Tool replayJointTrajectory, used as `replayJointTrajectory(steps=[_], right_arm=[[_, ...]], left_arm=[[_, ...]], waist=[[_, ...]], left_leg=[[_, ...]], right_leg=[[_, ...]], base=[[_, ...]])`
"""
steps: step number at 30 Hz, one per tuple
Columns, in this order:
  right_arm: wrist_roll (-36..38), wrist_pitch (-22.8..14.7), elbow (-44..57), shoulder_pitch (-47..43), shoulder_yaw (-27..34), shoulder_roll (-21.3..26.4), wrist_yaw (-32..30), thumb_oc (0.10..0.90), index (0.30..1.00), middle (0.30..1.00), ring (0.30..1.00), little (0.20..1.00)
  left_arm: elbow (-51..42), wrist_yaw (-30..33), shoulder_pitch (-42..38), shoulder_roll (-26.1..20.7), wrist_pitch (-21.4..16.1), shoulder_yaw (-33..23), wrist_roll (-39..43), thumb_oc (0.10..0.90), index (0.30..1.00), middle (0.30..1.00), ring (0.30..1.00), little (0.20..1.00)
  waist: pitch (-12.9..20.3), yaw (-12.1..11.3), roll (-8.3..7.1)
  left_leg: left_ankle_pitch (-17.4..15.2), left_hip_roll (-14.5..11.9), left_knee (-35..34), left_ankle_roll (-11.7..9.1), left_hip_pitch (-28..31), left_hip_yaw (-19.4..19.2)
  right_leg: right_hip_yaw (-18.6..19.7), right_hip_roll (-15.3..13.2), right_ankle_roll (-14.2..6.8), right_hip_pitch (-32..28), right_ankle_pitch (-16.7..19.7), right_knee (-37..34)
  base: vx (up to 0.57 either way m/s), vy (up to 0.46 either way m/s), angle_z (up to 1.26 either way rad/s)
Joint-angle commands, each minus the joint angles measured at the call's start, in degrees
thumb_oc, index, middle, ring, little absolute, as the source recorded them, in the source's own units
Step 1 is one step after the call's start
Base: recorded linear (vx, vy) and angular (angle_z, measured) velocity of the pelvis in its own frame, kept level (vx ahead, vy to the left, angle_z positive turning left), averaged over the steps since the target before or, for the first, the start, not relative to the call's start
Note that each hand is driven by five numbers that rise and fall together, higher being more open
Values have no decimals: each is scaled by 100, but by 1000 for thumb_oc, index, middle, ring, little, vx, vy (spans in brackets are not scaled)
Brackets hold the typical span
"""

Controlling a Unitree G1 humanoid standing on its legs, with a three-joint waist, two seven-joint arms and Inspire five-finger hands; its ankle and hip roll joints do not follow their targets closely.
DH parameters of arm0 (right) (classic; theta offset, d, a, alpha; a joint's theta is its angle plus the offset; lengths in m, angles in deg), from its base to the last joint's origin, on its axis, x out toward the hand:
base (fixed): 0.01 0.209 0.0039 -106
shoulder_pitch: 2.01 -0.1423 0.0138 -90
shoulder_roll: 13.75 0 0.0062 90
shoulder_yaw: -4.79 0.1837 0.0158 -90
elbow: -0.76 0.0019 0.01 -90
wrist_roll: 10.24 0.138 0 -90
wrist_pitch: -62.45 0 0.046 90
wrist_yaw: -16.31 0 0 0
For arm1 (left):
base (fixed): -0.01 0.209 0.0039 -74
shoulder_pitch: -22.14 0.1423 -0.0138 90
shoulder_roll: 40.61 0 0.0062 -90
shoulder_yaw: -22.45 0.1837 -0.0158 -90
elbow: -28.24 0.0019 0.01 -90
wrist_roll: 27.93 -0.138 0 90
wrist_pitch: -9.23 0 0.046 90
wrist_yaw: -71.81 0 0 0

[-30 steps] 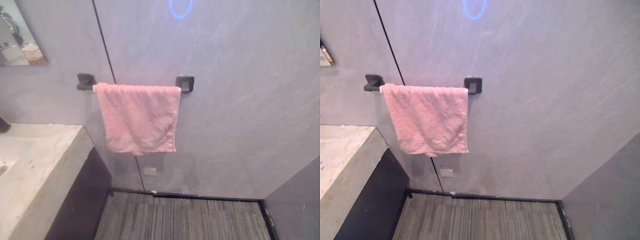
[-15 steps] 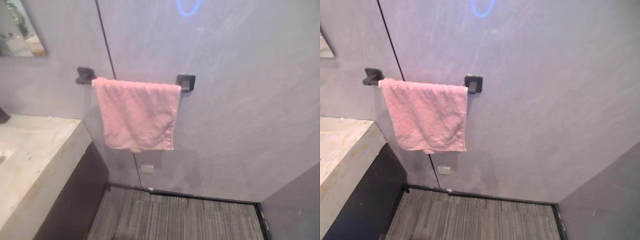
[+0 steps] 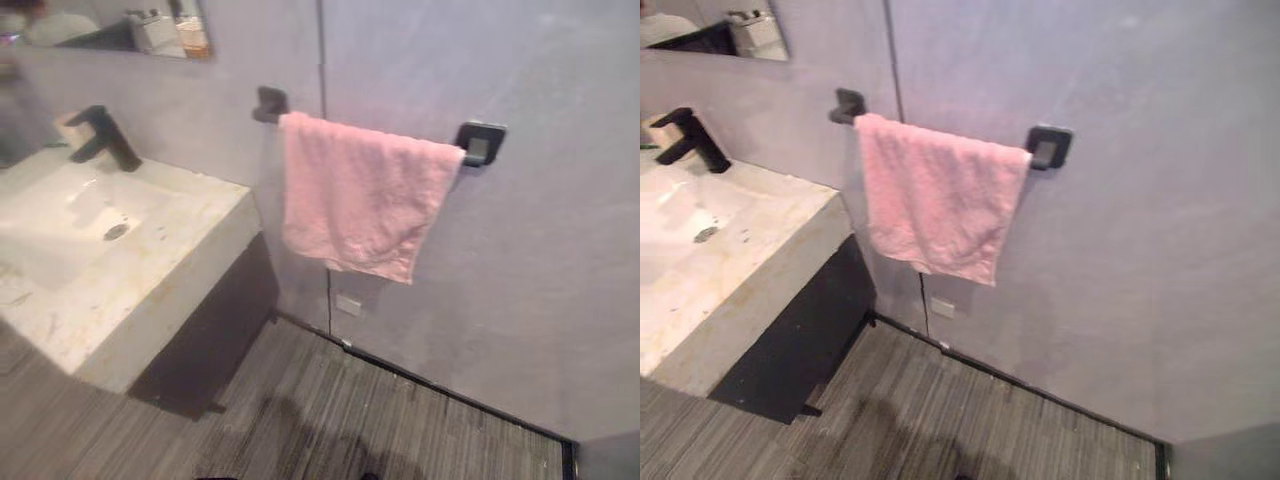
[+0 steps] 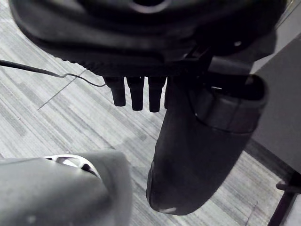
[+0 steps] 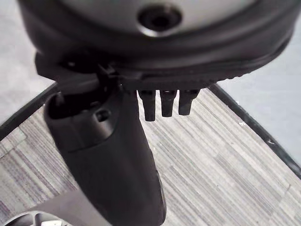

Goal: Organize the bathroom.

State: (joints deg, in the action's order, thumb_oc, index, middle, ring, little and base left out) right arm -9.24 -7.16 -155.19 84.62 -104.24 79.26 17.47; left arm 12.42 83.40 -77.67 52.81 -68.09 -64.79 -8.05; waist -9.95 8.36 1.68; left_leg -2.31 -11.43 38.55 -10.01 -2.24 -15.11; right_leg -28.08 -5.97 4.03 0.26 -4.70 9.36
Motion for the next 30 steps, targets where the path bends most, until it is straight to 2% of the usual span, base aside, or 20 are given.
replayJointTrajectory(steps=[1, 2, 4, 5, 7, 9, 10, 13, 16, 17, 18, 19, 20, 21, 22, 24, 25, 27, 30], right_arm=[[216, 33, 31, -24, 316, 67, 121, 800, 900, 900, 900, 900], [156, 21, 40, -15, 337, 89, 169, 800, 900, 900, 900, 900], [14, -64, -13, -3, 347, 113, 219, 800, 900, 900, 900, 900], [89, -93, -25, -15, 327, 128, 200, 800, 900, 900, 900, 900], [176, -72, 7, -85, 342, 148, 225, 800, 900, 900, 900, 900], [147, -63, 26, -148, 327, 142, 241, 800, 900, 900, 900, 900], [213, -54, 7, -183, 303, 117, 207, 800, 900, 900, 900, 900], [309, -88, 19, -164, 296, 51, 114, 800, 900, 900, 900, 900], [355, -141, 9, -102, 310, -3, 105, 800, 900, 900, 900, 900], [290, -175, 14, -47, 363, -37, 76, 800, 900, 900, 900, 900], [325, -172, 29, 16, 352, -66, -8, 800, 900, 900, 900, 900], [354, -129, 25, 49, 341, -94, -81, 800, 900, 900, 900, 900], [351, -117, 8, 45, 341, -102, -96, 800, 900, 900, 900, 900], [330, -108, -45, 8, 337, -109, -106, 800, 900, 900, 900, 900], [223, -100, -54, -47, 327, -98, -70, 800, 900, 900, 900, 900], [132, -71, -36, -176, 280, -108, -1, 800, 900, 900, 900, 900], [119, -22, -21, -305, 232, -108, 59, 800, 900, 900, 900, 900], [28, 5, -14, -469, 149, -134, 144, 800, 900, 900, 900, 900], [-384, -140, -17, -559, -18, -134, 218, 800, 900, 900, 900, 900]], left_arm=[[-293, 258, 129, -257, -130, 374, 18, 800, 900, 900, 900, 900], [-347, 299, 75, -218, -98, 415, 42, 800, 900, 900, 900, 900], [-418, 342, -6, -194, -17, 475, 56, 800, 900, 900, 900, 900], [-476, 374, -64, -180, 45, 549, 49, 800, 900, 900, 900, 900], [-561, 438, -127, -212, 129, 641, 196, 800, 900, 900, 900, 900], [-615, 462, -156, -257, 192, 670, 183, 800, 900, 900, 900, 900], [-603, 455, -159, -284, 195, 678, 176, 800, 900, 900, 900, 900], [-588, 492, -104, -339, 238, 650, 143, 800, 900, 900, 900, 900], [-586, 423, -21, -403, 330, 626, -49, 800, 900, 900, 900, 900], [-625, 327, 14, -452, 443, 658, -326, 800, 900, 900, 900, 900], [-715, 266, -6, -481, 637, 741, -504, 800, 900, 900, 900, 900], [-771, 235, -50, -493, 829, 781, -637, 800, 900, 900, 900, 900], [-769, 217, -55, -495, 863, 781, -666, 800, 900, 900, 900, 900], [-720, 166, -24, -495, 850, 766, -736, 800, 900, 900, 900, 900], [-651, 139, 32, -505, 763, 770, -793, 800, 900, 900, 900, 900], [-576, 155, 69, -551, 603, 763, -772, 800, 900, 900, 900, 900], [-525, 182, 59, -594, 489, 751, -695, 800, 900, 900, 900, 900], [-489, 224, 20, -631, 408, 663, -542, 800, 900, 900, 900, 900], [-448, 416, 39, -547, 312, 538, -154, 800, 900, 900, 900, 900]], waist=[[383, 159, -64], [411, 205, -40], [438, 323, 28], [423, 389, 75], [341, 407, 48], [249, 414, 36], [185, 412, 35], [69, 407, 15], [1, 446, -7], [-9, 531, -64], [-32, 648, 2], [-65, 737, 65], [-68, 744, 86], [-56, 692, 143], [-43, 582, 204], [-33, 402, 218], [-29, 288, 195], [40, 145, 108], [142, 61, 94]], left_leg=[[266, 509, -597, 206, 874, -265], [24, 634, -903, 297, 937, -357], [-156, 774, -1600, 375, 1189, -539], [-560, 926, -2236, 521, 1378, -622], [-1204, 1164, -2688, 819, 1450, -511], [-1380, 1355, -3072, 1022, 1496, -376], [-1383, 1464, -3364, 1166, 1517, -302], [-1321, 1626, -3698, 1284, 1467, -121], [-1290, 1730, -3641, 1357, 1323, 81], [-1136, 1799, -3601, 1402, 1155, 147], [-1134, 1696, -3502, 1429, 1077, 136], [-1168, 1541, -3298, 1408, 1008, -56], [-1166, 1478, -3217, 1389, 970, -144], [-1113, 1311, -3040, 1318, 837, -303], [-1006, 1136, -2929, 1230, 654, -318], [-872, 912, -2814, 1104, 356, -303], [-926, 793, -2730, 1008, 253, -267], [-687, 737, -2780, 995, 73, -289], [-562, 855, -2937, 1078, -142, -27]], right_leg=[[1032, 907, -432, 397, 299, -658], [993, 924, -498, 488, 364, -649], [926, 965, -572, 697, 452, -573], [768, 899, -661, 996, 603, -433], [720, 725, -866, 1287, 950, -400], [742, 651, -1063, 1481, 1262, -477], [759, 612, -1163, 1594, 1401, -490], [873, 575, -1328, 1738, 1623, -523], [1356, 567, -1465, 1772, 1657, -516], [1979, 390, -1483, 1810, 1648, -445], [2591, 123, -1536, 1864, 1632, -237], [2879, -202, -1521, 1779, 1616, -106], [2907, -321, -1508, 1708, 1582, -61], [2879, -606, -1461, 1482, 1489, 69], [2826, -880, -1403, 1226, 1473, 177], [2643, -1183, -1387, 915, 1546, 153], [2479, -1230, -1467, 594, 1457, 14], [2367, -1131, -1453, 395, 1352, -394], [2590, -857, -1554, 333, 991, -649]], base=[[-319, 152, 120], [-353, 216, 159], [-333, 239, 167], [-417, 280, 147], [-443, 279, 94], [-486, 264, 59], [-446, 230, 23], [-386, 174, 36], [-264, 71, 23], [-305, 22, 43], [-346, 1, 67], [-187, -11, 82], [-187, -52, 117], [-218, -98, 108], [-237, -122, 78], [-245, -187, -3], [-307, -268, -16], [-234, -201, -12], [-174, -99, -13]])
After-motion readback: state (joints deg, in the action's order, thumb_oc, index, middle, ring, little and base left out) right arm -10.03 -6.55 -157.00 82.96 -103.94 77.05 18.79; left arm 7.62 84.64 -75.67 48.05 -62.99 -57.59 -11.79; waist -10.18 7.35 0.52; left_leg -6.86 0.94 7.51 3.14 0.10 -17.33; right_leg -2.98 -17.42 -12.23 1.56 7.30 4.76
